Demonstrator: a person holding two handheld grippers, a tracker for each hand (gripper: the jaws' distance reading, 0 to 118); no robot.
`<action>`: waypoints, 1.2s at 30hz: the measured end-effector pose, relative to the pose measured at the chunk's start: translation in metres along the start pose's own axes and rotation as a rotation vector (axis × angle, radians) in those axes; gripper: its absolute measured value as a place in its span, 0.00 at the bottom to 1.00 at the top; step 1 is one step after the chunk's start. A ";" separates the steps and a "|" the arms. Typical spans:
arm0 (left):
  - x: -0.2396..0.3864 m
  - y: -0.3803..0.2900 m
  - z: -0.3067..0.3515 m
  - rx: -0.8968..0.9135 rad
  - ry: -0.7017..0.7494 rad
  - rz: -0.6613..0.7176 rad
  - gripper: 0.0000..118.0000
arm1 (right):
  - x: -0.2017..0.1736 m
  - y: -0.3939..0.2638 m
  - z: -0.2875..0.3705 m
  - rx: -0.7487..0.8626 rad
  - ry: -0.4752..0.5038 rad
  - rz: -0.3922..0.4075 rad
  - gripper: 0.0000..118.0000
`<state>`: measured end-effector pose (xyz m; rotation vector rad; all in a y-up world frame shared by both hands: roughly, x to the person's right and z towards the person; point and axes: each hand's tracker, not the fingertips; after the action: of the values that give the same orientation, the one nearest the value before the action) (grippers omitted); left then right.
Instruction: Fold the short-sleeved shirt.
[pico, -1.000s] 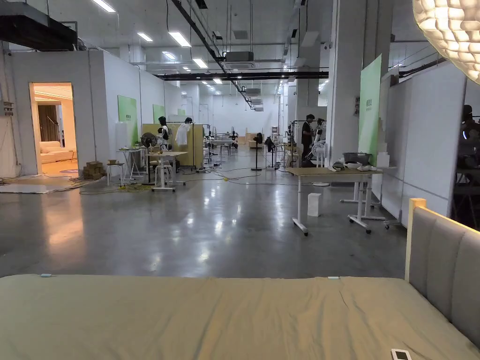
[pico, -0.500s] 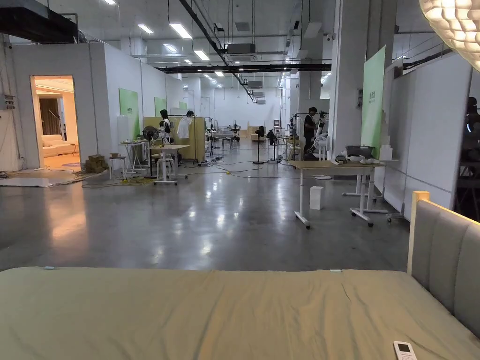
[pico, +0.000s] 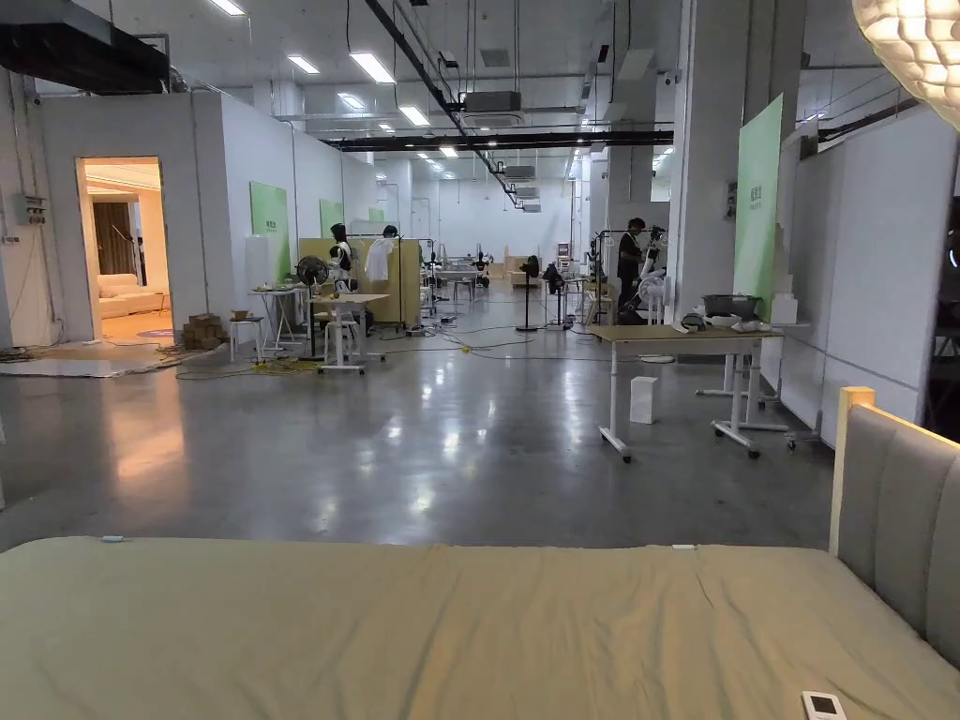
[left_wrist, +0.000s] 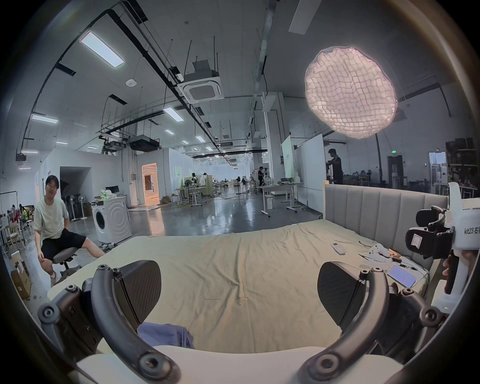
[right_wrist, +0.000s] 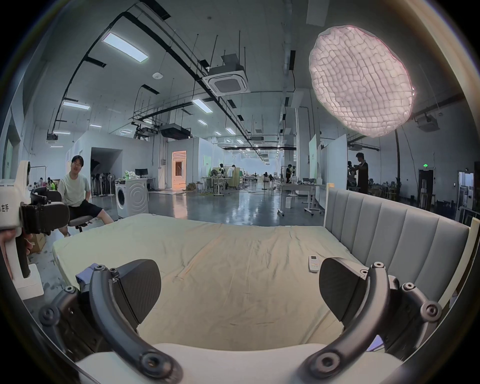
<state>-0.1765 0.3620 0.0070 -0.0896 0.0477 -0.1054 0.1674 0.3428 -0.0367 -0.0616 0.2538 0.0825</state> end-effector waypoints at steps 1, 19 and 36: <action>0.001 0.000 0.000 0.000 -0.001 -0.002 1.00 | -0.001 0.000 0.000 -0.001 0.001 -0.003 1.00; -0.004 -0.002 -0.001 -0.017 0.019 0.037 1.00 | -0.003 0.003 0.003 0.010 0.005 -0.021 1.00; -0.003 -0.004 -0.002 -0.017 0.015 0.034 1.00 | -0.006 0.004 0.002 0.008 0.004 -0.012 1.00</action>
<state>-0.1803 0.3577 0.0052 -0.1049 0.0648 -0.0718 0.1623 0.3460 -0.0332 -0.0554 0.2577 0.0690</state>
